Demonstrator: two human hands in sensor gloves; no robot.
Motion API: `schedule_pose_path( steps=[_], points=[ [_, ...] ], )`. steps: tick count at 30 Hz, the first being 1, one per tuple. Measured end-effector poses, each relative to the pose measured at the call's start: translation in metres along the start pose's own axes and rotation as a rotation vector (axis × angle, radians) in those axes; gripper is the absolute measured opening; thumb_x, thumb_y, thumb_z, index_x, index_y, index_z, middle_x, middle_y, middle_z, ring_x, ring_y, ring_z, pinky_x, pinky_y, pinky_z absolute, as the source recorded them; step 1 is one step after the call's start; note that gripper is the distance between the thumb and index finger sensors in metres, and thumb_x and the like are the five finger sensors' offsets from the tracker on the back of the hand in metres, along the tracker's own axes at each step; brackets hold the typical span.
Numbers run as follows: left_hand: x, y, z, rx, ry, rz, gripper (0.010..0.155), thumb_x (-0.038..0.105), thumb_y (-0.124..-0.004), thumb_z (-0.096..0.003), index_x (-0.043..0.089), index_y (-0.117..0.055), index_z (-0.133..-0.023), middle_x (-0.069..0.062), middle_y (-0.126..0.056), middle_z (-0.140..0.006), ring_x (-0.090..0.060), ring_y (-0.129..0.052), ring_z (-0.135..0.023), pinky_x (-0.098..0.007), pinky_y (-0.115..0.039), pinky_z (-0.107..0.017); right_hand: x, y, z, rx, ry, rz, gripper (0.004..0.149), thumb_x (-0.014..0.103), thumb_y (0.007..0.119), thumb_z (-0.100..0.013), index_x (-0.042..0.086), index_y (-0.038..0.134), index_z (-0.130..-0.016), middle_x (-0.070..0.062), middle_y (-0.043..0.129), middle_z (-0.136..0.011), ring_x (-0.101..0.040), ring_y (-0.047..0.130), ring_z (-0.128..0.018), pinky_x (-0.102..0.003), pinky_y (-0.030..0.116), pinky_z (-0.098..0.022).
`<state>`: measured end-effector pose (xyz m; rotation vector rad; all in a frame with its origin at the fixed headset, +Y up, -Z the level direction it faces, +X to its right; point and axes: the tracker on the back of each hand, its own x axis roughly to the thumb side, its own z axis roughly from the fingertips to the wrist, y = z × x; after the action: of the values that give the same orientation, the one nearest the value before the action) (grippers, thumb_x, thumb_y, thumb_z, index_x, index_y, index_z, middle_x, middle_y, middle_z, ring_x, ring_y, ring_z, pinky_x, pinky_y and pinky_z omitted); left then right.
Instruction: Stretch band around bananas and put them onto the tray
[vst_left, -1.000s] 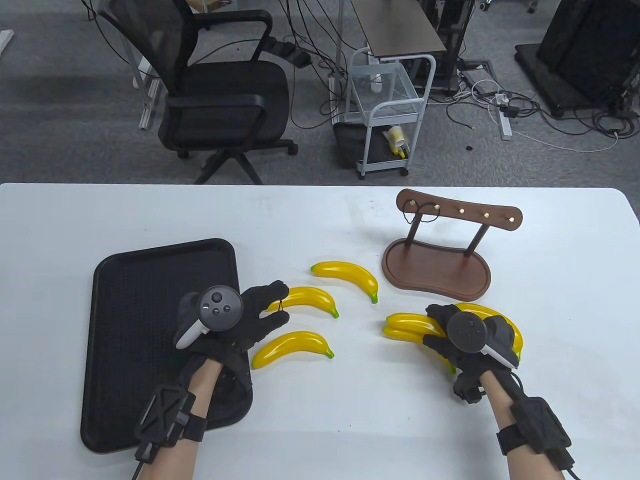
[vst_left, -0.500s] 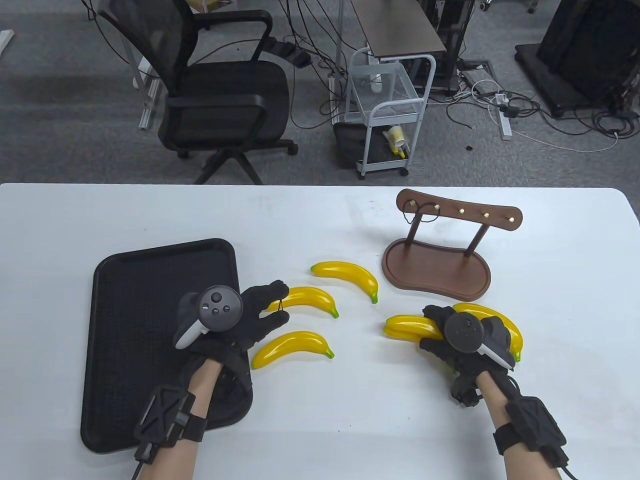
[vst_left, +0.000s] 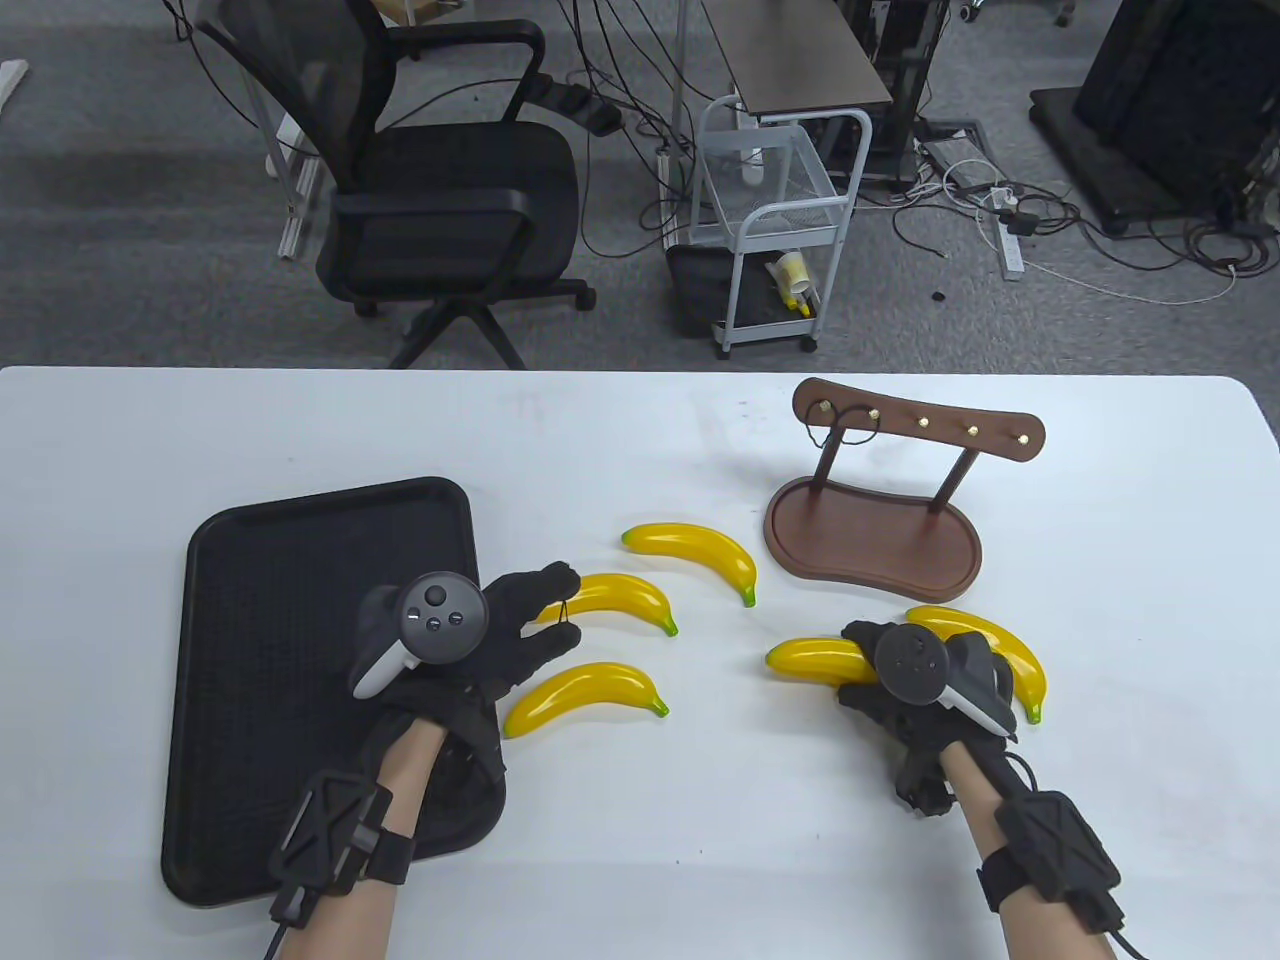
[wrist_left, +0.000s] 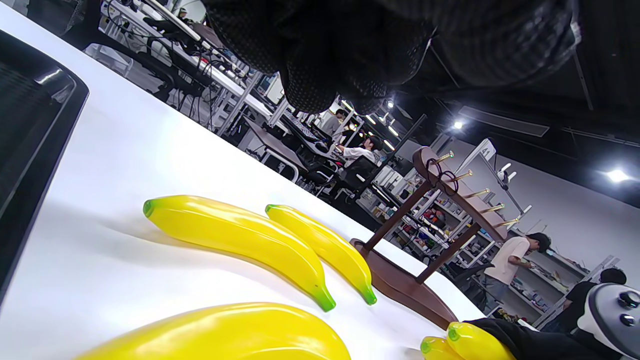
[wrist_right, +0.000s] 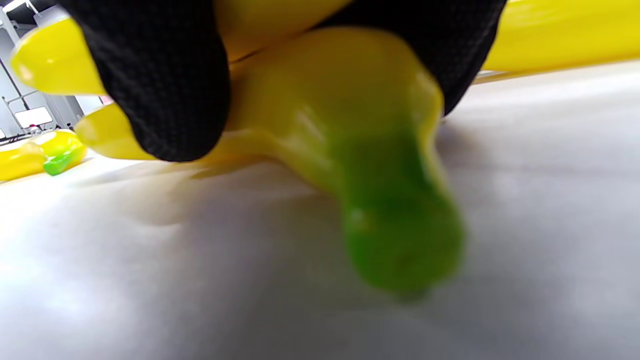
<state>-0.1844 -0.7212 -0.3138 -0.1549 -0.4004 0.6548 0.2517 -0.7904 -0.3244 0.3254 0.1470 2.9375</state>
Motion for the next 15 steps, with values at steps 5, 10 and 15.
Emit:
schedule_pose_path(
  steps=[5, 10, 15],
  points=[
    [0.0, -0.0001, -0.0001, 0.001, 0.0, -0.001, 0.065, 0.058, -0.064, -0.0511, 0.033, -0.051, -0.11, 0.008, -0.065, -0.118, -0.02, -0.068, -0.113, -0.043, -0.049, -0.09, 0.0012, -0.0007, -0.0006, -0.015, -0.007, 0.022, 0.067, 0.037, 0.094, -0.043, 0.012, 0.067, -0.1, -0.014, 0.082, -0.095, -0.034, 0.095, -0.073, -0.045, 0.087, -0.051],
    [0.0002, -0.0002, -0.0001, 0.001, -0.001, -0.001, 0.065, 0.058, -0.064, -0.0511, 0.033, -0.051, -0.11, 0.008, -0.065, -0.118, -0.02, -0.068, -0.113, -0.043, -0.049, -0.09, 0.0016, -0.0007, -0.0008, -0.029, -0.021, 0.037, 0.067, 0.038, 0.095, -0.042, 0.013, 0.069, -0.098, -0.013, 0.085, -0.094, -0.033, 0.098, -0.072, -0.043, 0.089, -0.051],
    [0.0001, -0.002, -0.0007, -0.006, 0.001, 0.0, 0.065, 0.058, -0.064, -0.0512, 0.033, -0.051, -0.11, 0.008, -0.065, -0.118, -0.02, -0.068, -0.113, -0.044, -0.049, -0.09, 0.0072, -0.0047, -0.0028, -0.03, -0.042, 0.024, 0.067, 0.037, 0.095, -0.042, 0.013, 0.069, -0.099, -0.013, 0.084, -0.095, -0.034, 0.097, -0.073, -0.043, 0.089, -0.05]
  ],
)
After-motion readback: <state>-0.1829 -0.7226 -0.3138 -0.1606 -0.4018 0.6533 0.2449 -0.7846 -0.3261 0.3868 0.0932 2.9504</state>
